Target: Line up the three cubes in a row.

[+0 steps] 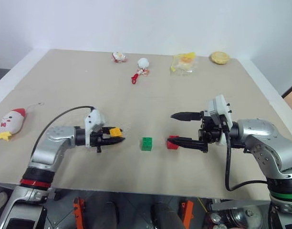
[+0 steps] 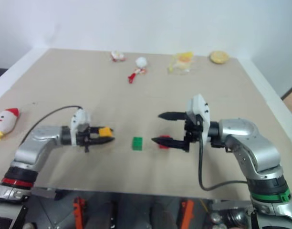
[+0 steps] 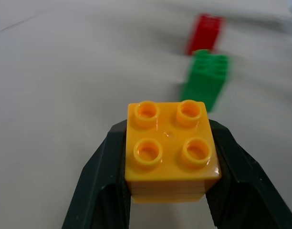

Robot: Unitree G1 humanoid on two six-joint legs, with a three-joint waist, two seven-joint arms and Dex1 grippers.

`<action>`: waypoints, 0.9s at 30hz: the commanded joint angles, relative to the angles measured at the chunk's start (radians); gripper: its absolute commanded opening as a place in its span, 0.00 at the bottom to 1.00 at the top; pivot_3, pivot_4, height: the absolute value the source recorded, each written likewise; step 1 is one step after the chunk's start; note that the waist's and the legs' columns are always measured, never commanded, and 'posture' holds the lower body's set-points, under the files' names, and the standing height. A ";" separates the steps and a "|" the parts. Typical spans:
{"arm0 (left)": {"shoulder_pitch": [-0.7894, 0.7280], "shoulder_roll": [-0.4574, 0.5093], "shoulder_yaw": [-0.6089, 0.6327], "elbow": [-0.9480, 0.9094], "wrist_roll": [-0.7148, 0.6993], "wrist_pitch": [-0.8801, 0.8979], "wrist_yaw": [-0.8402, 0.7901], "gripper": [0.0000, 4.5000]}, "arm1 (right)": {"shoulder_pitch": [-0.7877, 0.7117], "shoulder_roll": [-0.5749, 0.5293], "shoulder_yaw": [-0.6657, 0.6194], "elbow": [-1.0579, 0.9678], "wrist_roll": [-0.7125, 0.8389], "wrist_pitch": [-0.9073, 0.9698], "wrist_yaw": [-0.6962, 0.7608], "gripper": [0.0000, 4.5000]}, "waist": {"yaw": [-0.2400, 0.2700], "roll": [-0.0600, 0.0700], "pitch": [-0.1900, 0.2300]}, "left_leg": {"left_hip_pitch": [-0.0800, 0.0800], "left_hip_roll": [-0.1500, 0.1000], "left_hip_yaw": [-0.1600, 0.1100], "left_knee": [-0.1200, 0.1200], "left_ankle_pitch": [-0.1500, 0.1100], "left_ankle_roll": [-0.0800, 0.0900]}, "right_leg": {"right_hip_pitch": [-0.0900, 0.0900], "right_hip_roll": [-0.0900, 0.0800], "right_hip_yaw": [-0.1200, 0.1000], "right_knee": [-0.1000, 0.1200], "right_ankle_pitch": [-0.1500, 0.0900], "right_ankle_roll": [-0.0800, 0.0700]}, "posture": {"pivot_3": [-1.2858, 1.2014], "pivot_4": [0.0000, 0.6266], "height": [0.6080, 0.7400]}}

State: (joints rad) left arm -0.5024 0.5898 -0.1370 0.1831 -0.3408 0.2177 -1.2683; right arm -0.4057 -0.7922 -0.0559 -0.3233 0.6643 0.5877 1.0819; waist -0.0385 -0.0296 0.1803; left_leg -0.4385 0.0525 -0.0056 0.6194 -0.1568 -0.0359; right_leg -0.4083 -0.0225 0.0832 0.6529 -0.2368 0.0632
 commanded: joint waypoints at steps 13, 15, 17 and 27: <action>-0.223 -0.052 -0.063 0.380 0.097 -0.234 -0.278 0.31 | 0.107 -0.021 -0.125 -0.172 0.063 0.041 -0.111 1.00 | -0.006 0.000 0.000 | -0.002 -0.001 -0.001 0.000 0.000 0.001 | 0.000 0.000 0.001 0.000 -0.001 0.003 | 0.52 0.24 0.98; -0.224 -0.053 -0.064 0.404 0.104 -0.242 -0.303 0.31 | 0.109 -0.022 -0.127 -0.173 0.065 0.040 -0.113 1.00 | -0.006 0.000 0.000 | -0.002 -0.001 -0.001 0.000 0.000 0.001 | 0.000 0.000 0.000 0.000 -0.002 0.002 | 0.52 0.24 0.98; -0.227 -0.059 -0.062 0.424 0.112 -0.248 -0.312 0.31 | 0.110 -0.022 -0.127 -0.172 0.064 0.040 -0.114 1.00 | -0.006 0.000 0.000 | -0.002 -0.001 -0.001 0.000 0.000 0.001 | 0.000 0.000 0.000 0.000 -0.002 0.002 | 0.52 0.24 0.98; -0.256 -0.079 -0.065 0.490 0.151 -0.299 -0.342 0.31 | 0.081 -0.016 -0.113 -0.155 0.056 0.033 -0.116 1.00 | -0.006 0.000 0.000 | -0.002 -0.001 -0.001 0.001 0.000 0.001 | 0.000 0.000 0.000 0.000 -0.002 0.002 | 0.52 0.24 0.98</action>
State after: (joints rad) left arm -0.7360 0.5136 -0.2009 0.6643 -0.1956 -0.0603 -1.6004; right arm -0.3129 -0.8016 -0.1522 -0.4570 0.7110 0.6325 0.9715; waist -0.0440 -0.0296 0.1804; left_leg -0.4401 0.0519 -0.0067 0.6199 -0.1571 -0.0351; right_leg -0.4081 -0.0224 0.0833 0.6530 -0.2384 0.0653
